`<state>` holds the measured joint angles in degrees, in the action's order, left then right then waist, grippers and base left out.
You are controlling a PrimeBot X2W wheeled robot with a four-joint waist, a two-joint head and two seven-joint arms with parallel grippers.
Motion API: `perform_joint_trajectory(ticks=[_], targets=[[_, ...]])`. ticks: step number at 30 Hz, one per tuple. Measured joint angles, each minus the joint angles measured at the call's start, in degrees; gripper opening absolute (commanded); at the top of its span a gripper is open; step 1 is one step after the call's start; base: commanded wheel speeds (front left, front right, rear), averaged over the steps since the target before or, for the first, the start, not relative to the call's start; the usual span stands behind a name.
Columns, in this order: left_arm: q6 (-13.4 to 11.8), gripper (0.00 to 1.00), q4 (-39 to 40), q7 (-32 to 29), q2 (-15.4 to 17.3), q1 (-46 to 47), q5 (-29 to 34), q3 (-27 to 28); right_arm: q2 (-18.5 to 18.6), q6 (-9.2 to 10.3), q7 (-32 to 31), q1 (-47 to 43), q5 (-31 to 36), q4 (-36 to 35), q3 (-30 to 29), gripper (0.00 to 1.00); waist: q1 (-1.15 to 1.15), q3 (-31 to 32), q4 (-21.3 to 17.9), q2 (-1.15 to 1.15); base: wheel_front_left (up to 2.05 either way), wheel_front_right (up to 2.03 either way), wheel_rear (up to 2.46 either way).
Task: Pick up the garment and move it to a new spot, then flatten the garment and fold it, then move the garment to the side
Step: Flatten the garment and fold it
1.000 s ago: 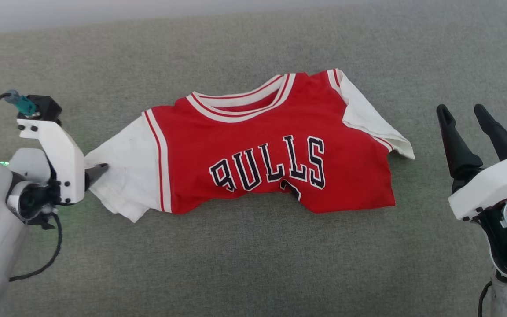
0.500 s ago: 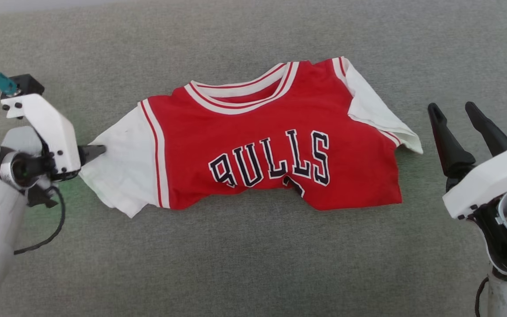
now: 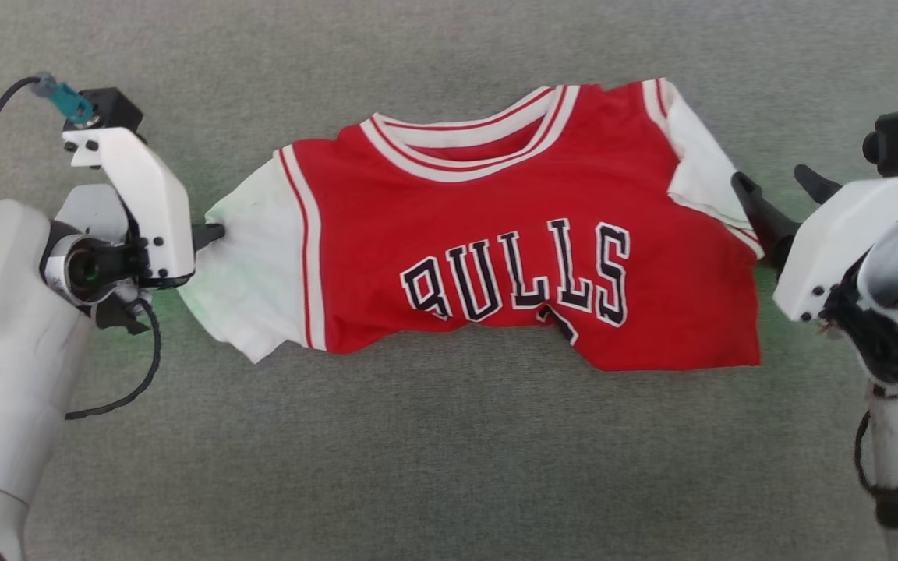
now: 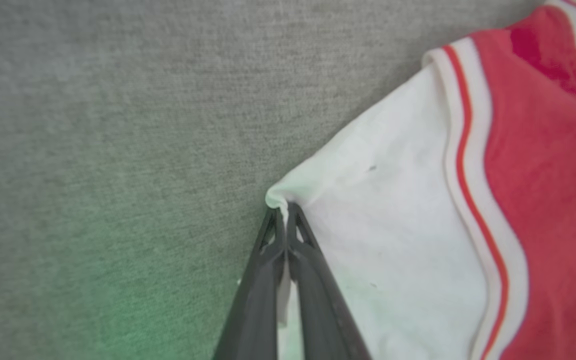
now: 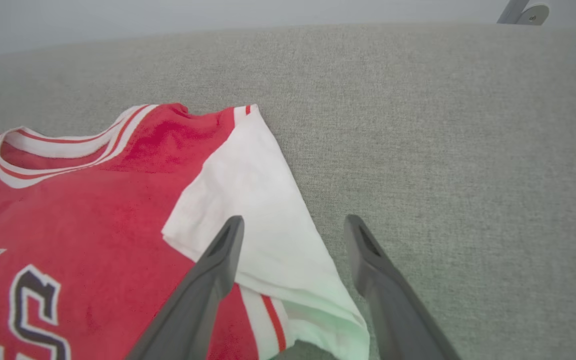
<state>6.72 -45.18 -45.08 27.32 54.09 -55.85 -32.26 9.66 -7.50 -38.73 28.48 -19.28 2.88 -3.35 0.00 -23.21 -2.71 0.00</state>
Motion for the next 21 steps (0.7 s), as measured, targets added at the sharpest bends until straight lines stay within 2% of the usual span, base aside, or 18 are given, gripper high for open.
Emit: perform_joint_trajectory(ticks=[3,4,12,13,14,15,21], targets=[[0.3,0.0,0.3,0.3,-0.4,0.5,0.0,-0.4,1.4,0.0,-1.1,1.8,-0.1,3.6,0.2,1.0,0.0,-0.5,0.7,0.0,0.0,0.0,0.0],[0.3,0.0,0.6,0.9,-0.9,0.9,-0.1,-0.5,2.8,0.0,-2.0,3.4,-0.2,6.9,1.3,1.0,0.0,-0.9,1.5,0.0,0.0,0.0,0.0],[0.6,0.0,0.9,2.8,-1.7,1.3,-0.5,-1.2,5.4,0.0,-6.8,8.5,-2.8,16.9,5.3,1.0,0.0,-1.8,3.5,0.0,0.0,0.0,0.0],[0.6,0.0,0.9,2.9,-1.8,1.4,-0.6,-1.4,5.5,0.0,-7.4,9.2,-3.1,18.1,5.3,0.85,0.0,-1.8,3.6,0.0,0.0,0.0,0.0],[0.6,0.0,0.8,3.2,-1.9,1.4,-0.7,-1.5,5.6,0.0,-8.4,9.9,-3.7,19.3,5.7,0.29,0.0,-1.8,3.7,0.0,0.0,0.0,0.0],[0.6,0.0,0.8,3.4,-2.0,1.4,-0.7,-1.6,6.1,0.01,-9.4,10.6,-4.2,20.0,6.9,0.0,0.0,-1.7,3.8,0.0,0.0,0.0,0.0],[0.6,0.0,0.9,5.4,-2.5,1.5,-0.9,-2.9,7.8,0.0,-9.6,12.1,-7.9,22.3,8.7,0.0,0.0,-0.2,4.3,0.0,0.0,0.0,0.0]])
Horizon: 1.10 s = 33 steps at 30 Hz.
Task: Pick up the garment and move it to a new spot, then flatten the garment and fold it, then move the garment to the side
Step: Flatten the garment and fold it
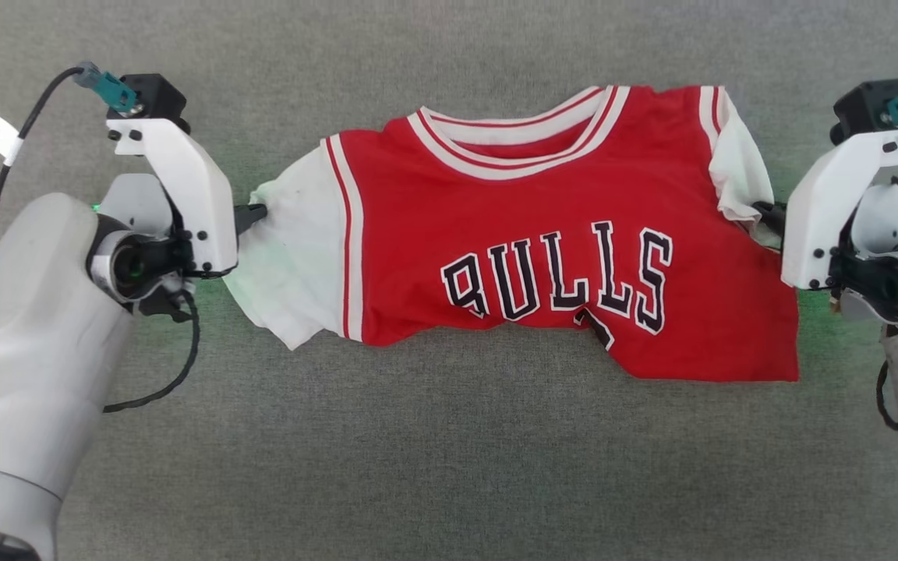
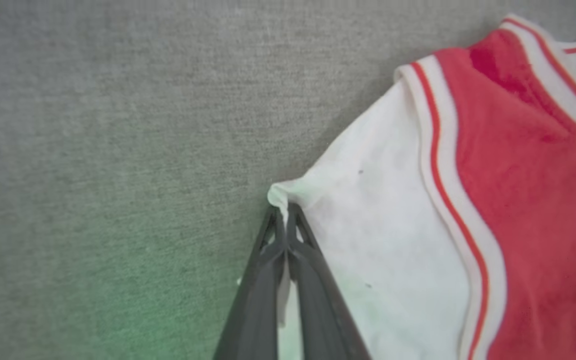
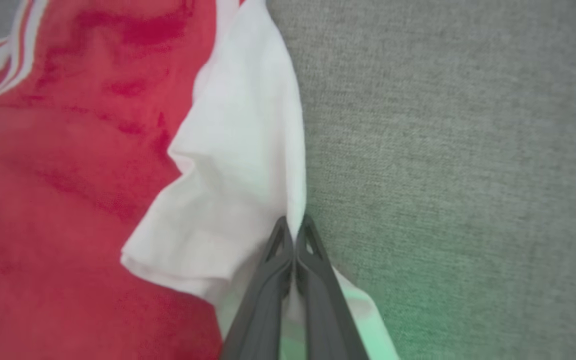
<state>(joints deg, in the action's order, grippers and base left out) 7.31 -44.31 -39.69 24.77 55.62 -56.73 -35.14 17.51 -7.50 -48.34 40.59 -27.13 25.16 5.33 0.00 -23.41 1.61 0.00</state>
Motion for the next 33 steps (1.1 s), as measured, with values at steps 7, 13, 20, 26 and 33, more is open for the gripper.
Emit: perform_joint_trajectory(ticks=[7,13,20,26,33], targets=[[0.0,0.0,1.9,2.0,0.8,0.5,-0.9,-0.5,1.5,0.0,0.9,1.4,-3.3,-1.2,-1.6,0.0,0.0,4.8,0.2,0.0,0.0,0.0,0.0],[0.0,0.0,5.5,3.4,2.8,2.4,-1.2,-0.6,2.0,0.0,2.8,3.2,-3.9,-3.8,-4.3,0.0,0.0,9.7,0.0,0.0,0.0,0.0,0.0],[0.0,0.0,8.9,4.0,4.9,6.0,-1.2,-0.1,1.3,0.0,3.4,6.3,-3.1,-7.3,-5.8,0.0,0.0,15.1,-0.1,0.0,0.0,0.0,0.0],[0.0,0.0,11.0,4.5,5.9,10.3,-0.9,1.0,-0.5,0.0,5.3,10.5,-1.4,-9.5,-8.3,0.0,0.0,18.7,-0.2,0.0,0.0,0.0,0.0],[-0.8,0.0,12.0,5.7,6.6,14.8,-0.1,2.2,-3.1,0.0,5.8,15.0,0.3,-10.4,-9.0,0.0,0.0,20.7,-0.5,0.0,0.0,0.0,0.0]])
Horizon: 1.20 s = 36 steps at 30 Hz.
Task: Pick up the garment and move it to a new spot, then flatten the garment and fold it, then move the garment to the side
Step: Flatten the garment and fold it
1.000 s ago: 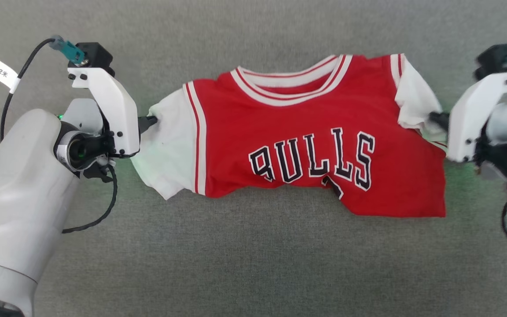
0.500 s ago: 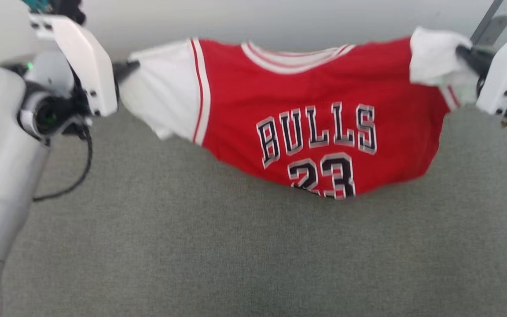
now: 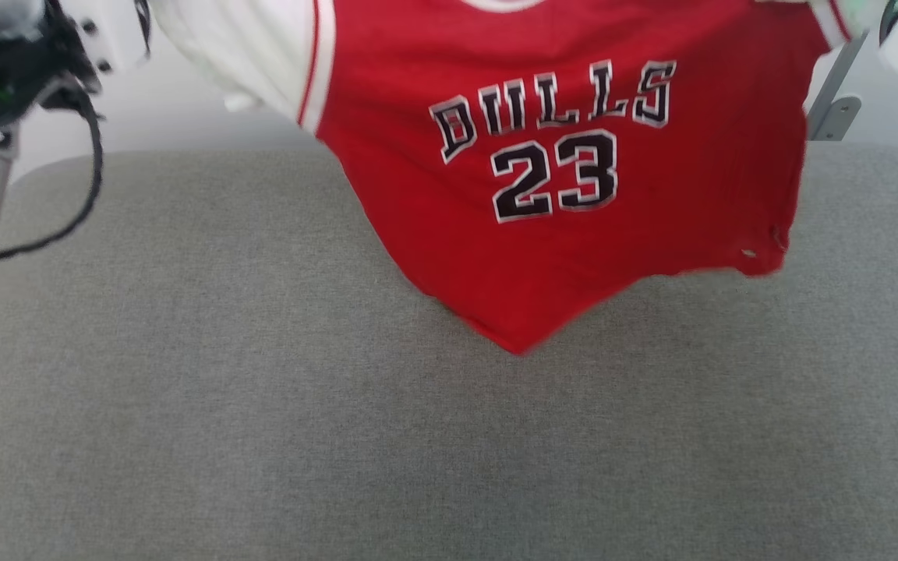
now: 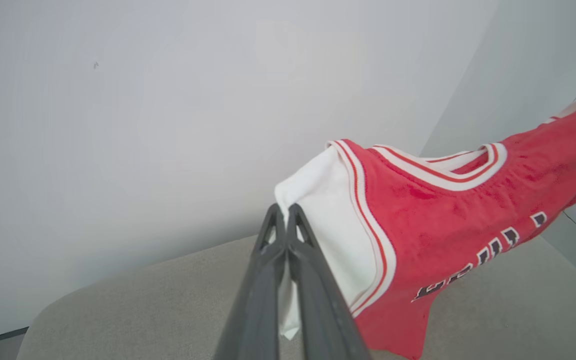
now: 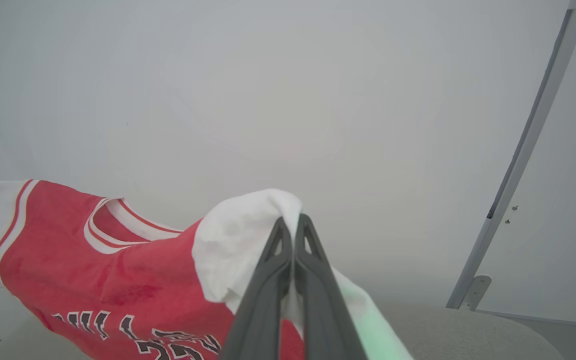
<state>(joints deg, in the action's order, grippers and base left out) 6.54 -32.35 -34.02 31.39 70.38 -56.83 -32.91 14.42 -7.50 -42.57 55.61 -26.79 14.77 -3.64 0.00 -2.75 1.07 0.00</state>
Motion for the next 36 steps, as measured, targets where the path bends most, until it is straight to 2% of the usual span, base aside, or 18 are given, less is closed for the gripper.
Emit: perform_joint_trajectory(ticks=[8,16,23,30,32,36], targets=[[-0.2,0.0,0.7,2.6,0.6,3.7,1.2,0.9,-1.7,0.0,1.2,3.9,2.1,0.8,-1.0,0.0,0.0,-0.3,-0.3,0.0,0.0,0.0,0.0],[0.1,0.0,-1.5,10.1,0.2,7.9,4.9,0.8,-2.6,0.0,7.4,8.3,4.3,6.5,0.6,0.0,0.0,-5.0,-0.5,0.0,0.0,0.0,0.0],[0.4,0.0,-6.4,22.0,-0.9,15.8,10.7,0.7,-2.7,0.0,20.2,16.7,9.3,13.7,3.8,0.0,0.0,-11.5,-0.6,0.0,0.0,0.0,0.0],[0.6,0.0,-8.7,39.8,-2.1,23.1,17.2,-0.2,-1.6,0.0,39.7,24.1,17.2,19.7,7.4,0.0,0.0,-17.3,-0.3,0.0,0.0,0.0,0.0],[0.7,0.0,-8.9,44.3,-2.6,23.7,18.1,-0.5,-1.1,0.0,42.6,25.7,19.4,22.3,7.9,0.0,0.0,-18.5,0.1,0.0,0.0,0.0,0.0],[0.8,0.0,-9.6,46.6,-2.7,23.1,18.0,-2.2,-1.1,0.0,44.6,26.0,20.9,26.6,9.2,0.0,0.0,-19.7,0.9,0.0,0.0,0.0,0.0]])
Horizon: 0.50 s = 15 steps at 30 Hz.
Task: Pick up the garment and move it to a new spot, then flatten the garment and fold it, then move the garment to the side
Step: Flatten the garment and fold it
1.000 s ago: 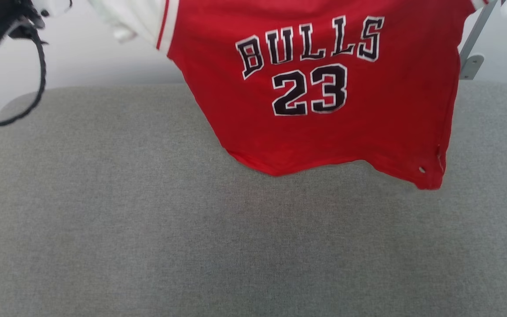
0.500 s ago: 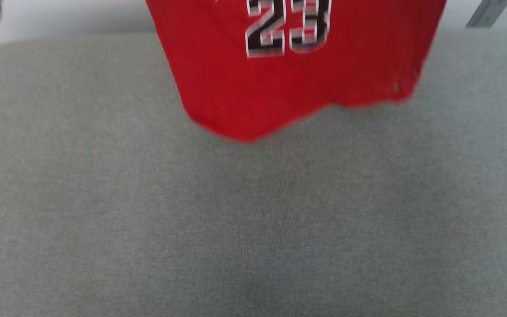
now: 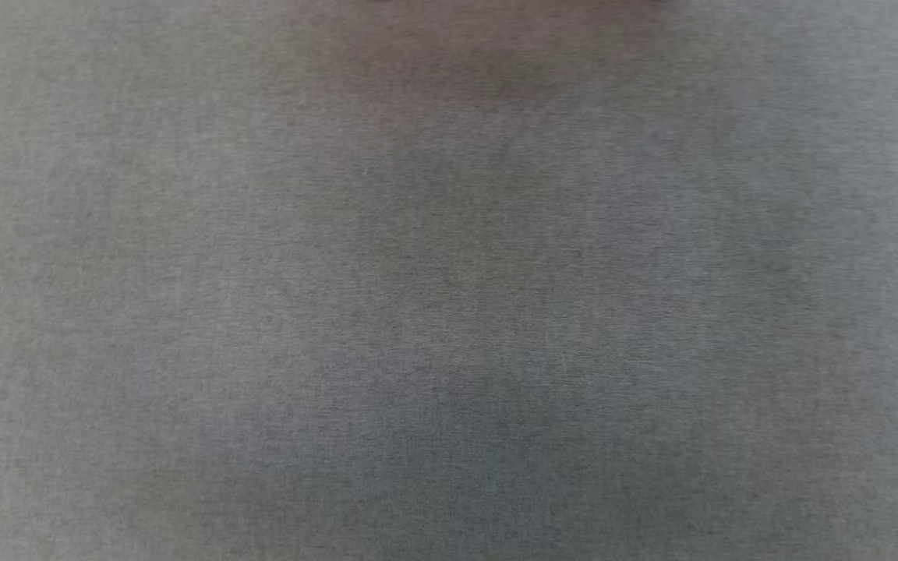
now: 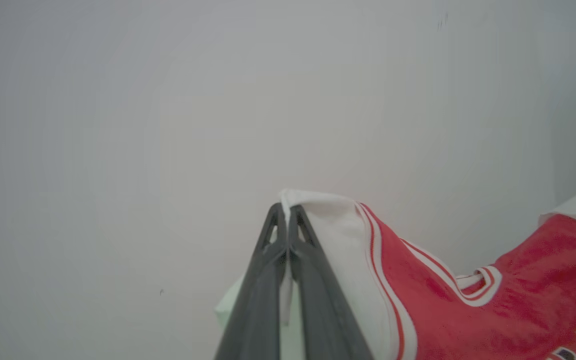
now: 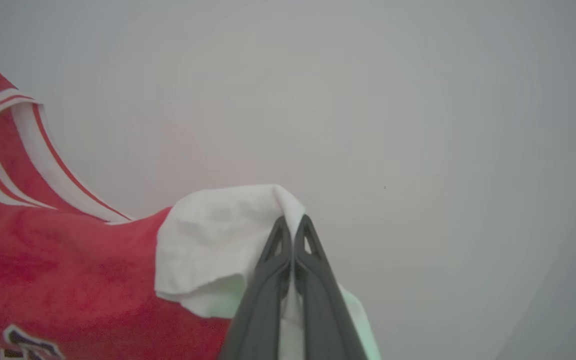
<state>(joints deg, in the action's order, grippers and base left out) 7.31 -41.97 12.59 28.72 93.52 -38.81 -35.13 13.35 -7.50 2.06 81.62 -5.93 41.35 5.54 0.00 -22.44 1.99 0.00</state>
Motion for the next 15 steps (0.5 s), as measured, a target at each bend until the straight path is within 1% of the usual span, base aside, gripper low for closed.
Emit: perform_joint_trajectory(ticks=[4,5,8,11,15], targets=[[0.1,0.0,0.3,0.5,0.4,-4.5,-3.1,-4.0,0.2,-0.01,0.0,-1.1,-1.2,5.1,1.7,0.0,0.0,-0.7,1.1,0.0,0.0,0.0,0.0],[0.1,0.0,0.1,-0.1,0.9,-7.5,-5.3,-5.9,0.3,-0.01,-1.0,-3.0,-2.8,7.3,3.6,0.0,0.0,-0.8,1.5,0.0,0.0,0.0,0.0],[0.1,0.0,0.3,-1.4,2.0,-11.4,-8.3,-8.9,0.3,-0.01,-2.8,-5.8,-6.6,9.1,6.4,0.0,0.0,-0.8,1.9,0.0,0.0,0.0,0.0],[0.1,0.0,0.5,-4.6,2.9,-15.0,-11.9,-11.3,0.6,-0.01,-5.5,-8.6,-12.1,9.4,8.5,0.0,0.0,-0.5,2.1,0.0,0.0,0.0,0.0],[0.1,0.0,2.8,-11.3,4.1,-19.7,-18.3,-13.8,2.1,-0.01,-10.3,-12.7,-18.8,7.6,11.5,0.0,0.0,0.5,2.4,0.0,0.0,0.0,0.0]])
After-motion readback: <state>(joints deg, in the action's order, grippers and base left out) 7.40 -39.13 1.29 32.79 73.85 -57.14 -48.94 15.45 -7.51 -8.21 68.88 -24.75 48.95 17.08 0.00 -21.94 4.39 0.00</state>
